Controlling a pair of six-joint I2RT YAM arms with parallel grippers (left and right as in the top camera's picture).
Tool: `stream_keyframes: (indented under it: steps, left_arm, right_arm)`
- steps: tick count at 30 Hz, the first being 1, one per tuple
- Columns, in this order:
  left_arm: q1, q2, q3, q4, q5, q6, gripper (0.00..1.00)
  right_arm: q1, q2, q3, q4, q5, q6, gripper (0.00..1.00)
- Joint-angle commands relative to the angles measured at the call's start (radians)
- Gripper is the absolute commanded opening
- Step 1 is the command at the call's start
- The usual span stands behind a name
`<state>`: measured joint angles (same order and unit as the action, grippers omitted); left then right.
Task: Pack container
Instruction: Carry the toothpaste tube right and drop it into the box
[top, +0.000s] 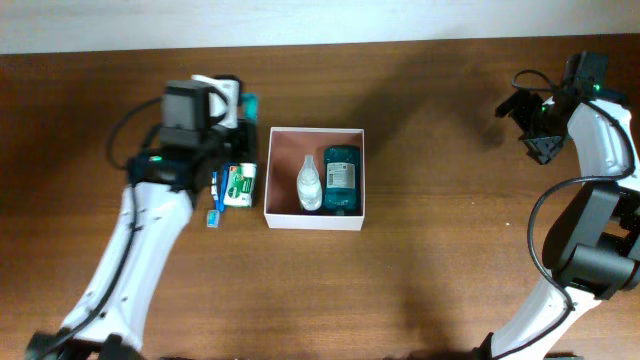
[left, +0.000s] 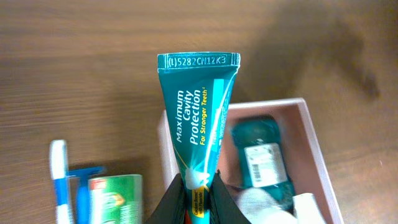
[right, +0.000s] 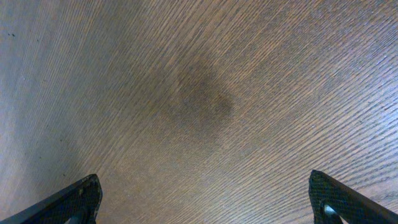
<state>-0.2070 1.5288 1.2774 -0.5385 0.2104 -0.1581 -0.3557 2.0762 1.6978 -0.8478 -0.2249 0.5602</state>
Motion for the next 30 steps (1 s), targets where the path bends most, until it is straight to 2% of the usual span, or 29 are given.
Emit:
stream_keyframes:
  steps: [1, 14, 15, 16, 17, 18, 21, 30]
  left_arm:
    - [-0.068, 0.06, -0.005, 0.015, -0.049, -0.013, 0.01]
    - [-0.138, 0.158, -0.005, 0.006, -0.05, -0.013, 0.01]
    - [-0.138, 0.158, -0.005, 0.007, -0.05, -0.013, 0.05]
    - [-0.138, 0.158, -0.005, 0.007, -0.05, -0.013, 0.26]
    - [-0.138, 0.158, -0.005, 0.007, -0.05, -0.013, 0.59]
    - [-0.138, 0.158, -0.005, 0.006, -0.05, -0.013, 0.7]
    - [-0.137, 0.153, -0.005, 0.007, -0.05, -0.013, 0.75]
    - [-0.024, 0.084, 0.0, -0.024, -0.05, -0.013, 0.75]
  right_arm:
    - [-0.005, -0.002, 0.003, 0.0, 0.013, -0.006, 0.99]
    - [-0.005, -0.002, 0.003, 0.0, 0.013, -0.006, 0.99]
    - [-0.005, -0.002, 0.003, 0.0, 0.013, -0.006, 0.99]
    - [-0.005, -0.002, 0.003, 0.0, 0.013, -0.006, 0.99]
    - [-0.005, -0.002, 0.003, 0.0, 0.013, -0.006, 0.99]
    - [-0.005, -0.002, 0.003, 0.0, 0.013, -0.006, 0.99]
    - [-0.005, -0.002, 0.003, 0.0, 0.013, -0.006, 0.99]
    - [-0.005, -0.002, 0.003, 0.0, 0.013, -0.006, 0.99]
